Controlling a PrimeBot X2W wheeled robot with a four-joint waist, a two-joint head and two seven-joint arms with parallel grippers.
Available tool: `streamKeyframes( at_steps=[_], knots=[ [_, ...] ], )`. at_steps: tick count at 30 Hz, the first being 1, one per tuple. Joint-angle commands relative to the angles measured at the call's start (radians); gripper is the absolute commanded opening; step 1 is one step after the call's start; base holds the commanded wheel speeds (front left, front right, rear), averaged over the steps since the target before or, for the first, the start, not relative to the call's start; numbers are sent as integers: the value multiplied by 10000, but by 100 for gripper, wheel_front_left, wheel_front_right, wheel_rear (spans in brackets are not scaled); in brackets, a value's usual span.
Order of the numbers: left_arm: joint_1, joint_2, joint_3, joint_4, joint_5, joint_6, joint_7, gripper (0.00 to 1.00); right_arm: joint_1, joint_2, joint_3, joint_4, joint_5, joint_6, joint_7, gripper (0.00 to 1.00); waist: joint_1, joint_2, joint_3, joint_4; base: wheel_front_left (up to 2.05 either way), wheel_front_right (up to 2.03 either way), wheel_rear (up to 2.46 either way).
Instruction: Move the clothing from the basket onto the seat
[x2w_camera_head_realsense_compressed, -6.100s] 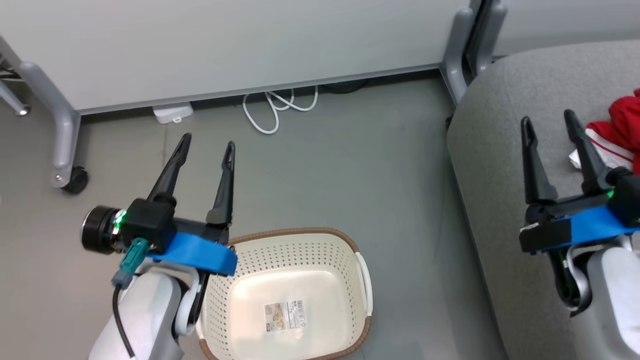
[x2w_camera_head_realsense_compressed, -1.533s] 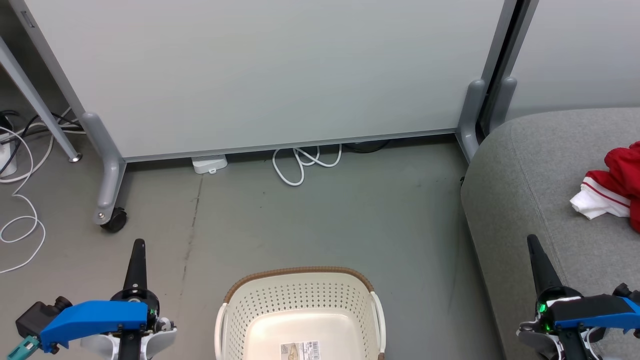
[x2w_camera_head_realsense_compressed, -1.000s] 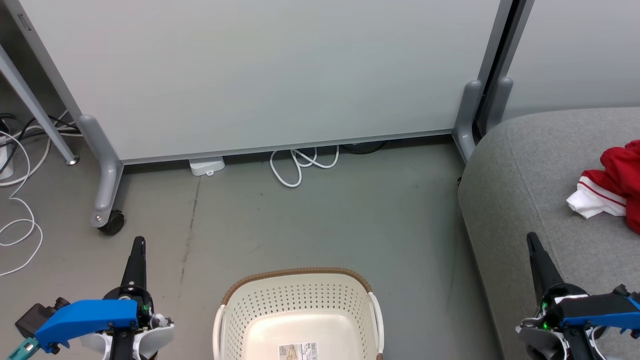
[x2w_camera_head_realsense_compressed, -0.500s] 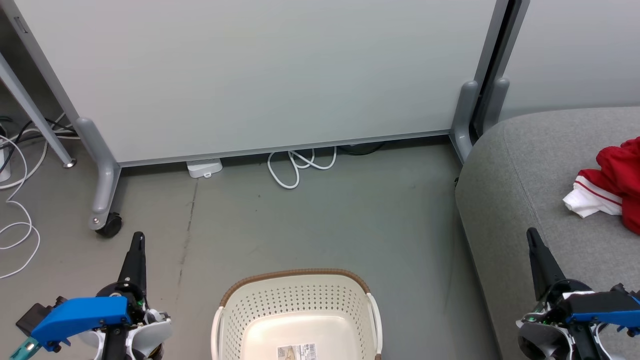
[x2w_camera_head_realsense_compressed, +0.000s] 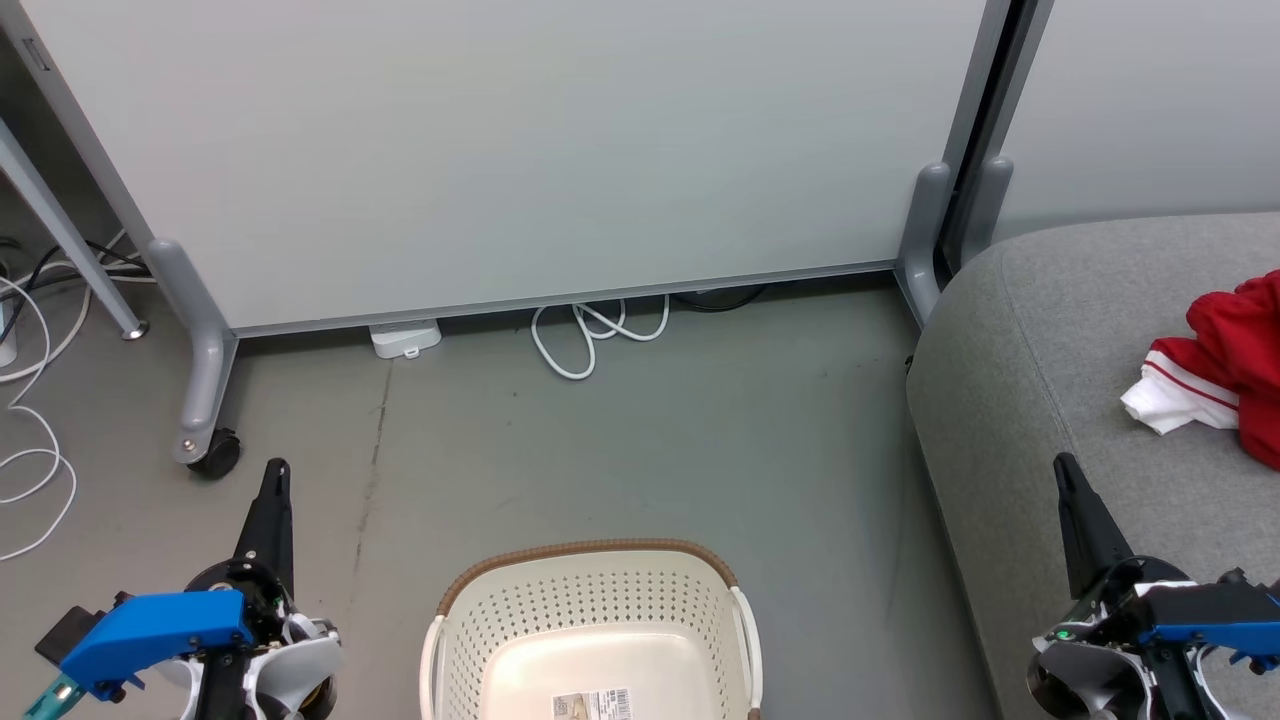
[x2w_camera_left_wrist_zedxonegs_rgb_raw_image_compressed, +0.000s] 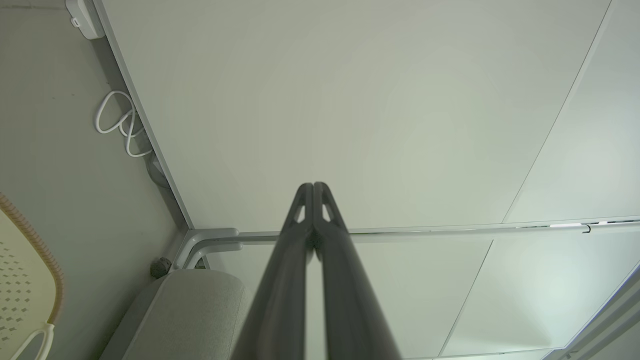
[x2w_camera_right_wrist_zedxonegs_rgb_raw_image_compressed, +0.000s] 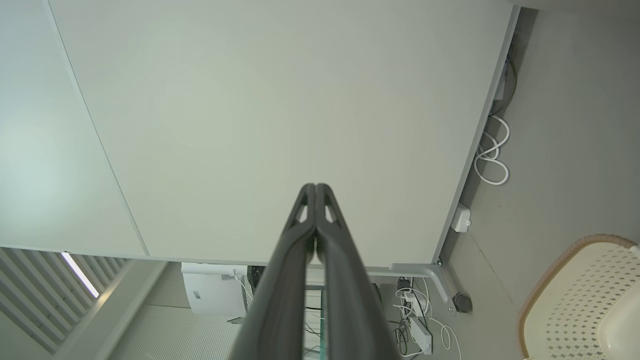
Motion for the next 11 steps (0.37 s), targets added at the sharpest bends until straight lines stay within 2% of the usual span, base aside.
streamKeyframes(
  at_steps=[1, 11],
  knots=[
    [-122, 27, 33, -37, -18, 23, 41, 0, -119, 30, -20, -15, 20, 4, 53, 0, -1, -1, 0, 0, 0, 0, 0],
    [-118, 27, 33, -36, -18, 23, 41, 0, -119, 30, -19, -15, 20, 4, 53, 0, -1, -1, 0, 0, 0, 0, 0]
  ],
)
